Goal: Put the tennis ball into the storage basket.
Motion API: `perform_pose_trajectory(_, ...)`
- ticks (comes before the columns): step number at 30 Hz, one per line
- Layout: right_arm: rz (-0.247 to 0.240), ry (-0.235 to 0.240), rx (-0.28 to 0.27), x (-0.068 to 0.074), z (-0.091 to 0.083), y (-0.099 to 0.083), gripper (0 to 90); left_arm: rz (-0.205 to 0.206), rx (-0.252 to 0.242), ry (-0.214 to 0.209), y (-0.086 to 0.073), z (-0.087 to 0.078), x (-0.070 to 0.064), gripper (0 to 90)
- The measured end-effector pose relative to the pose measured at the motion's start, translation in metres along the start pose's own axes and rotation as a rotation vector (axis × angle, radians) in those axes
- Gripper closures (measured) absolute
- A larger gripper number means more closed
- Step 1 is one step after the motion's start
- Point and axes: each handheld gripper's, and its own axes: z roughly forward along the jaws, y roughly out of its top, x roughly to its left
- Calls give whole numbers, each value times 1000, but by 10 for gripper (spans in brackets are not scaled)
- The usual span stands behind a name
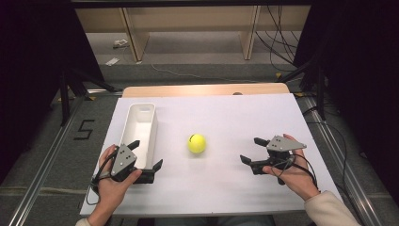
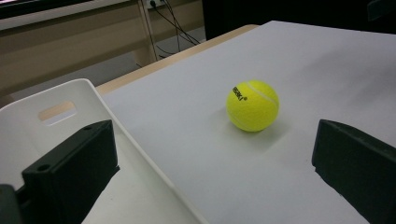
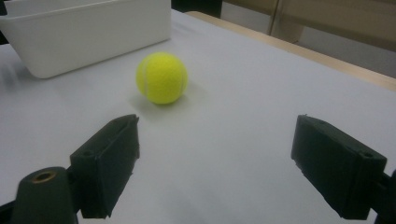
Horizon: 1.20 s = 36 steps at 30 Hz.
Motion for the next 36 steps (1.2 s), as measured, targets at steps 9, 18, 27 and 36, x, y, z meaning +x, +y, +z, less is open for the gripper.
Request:
perform_pose_trajectory(9,-6,7,-3,5,4,3,160,-3,-1,0,0,-1,-1,0)
perform_pose_trajectory(18,-17,22,0,10,14,6,169,-3,0,1,0,-1,-1,0)
perform_pose_trajectory(27,-14,37,-6,14,25,10,186,-1,1,1,1,0,-1,0)
perform_pose_trajectory(36,-14,47,1,18,40,13,189,-1,0,0,1,0,-1,0)
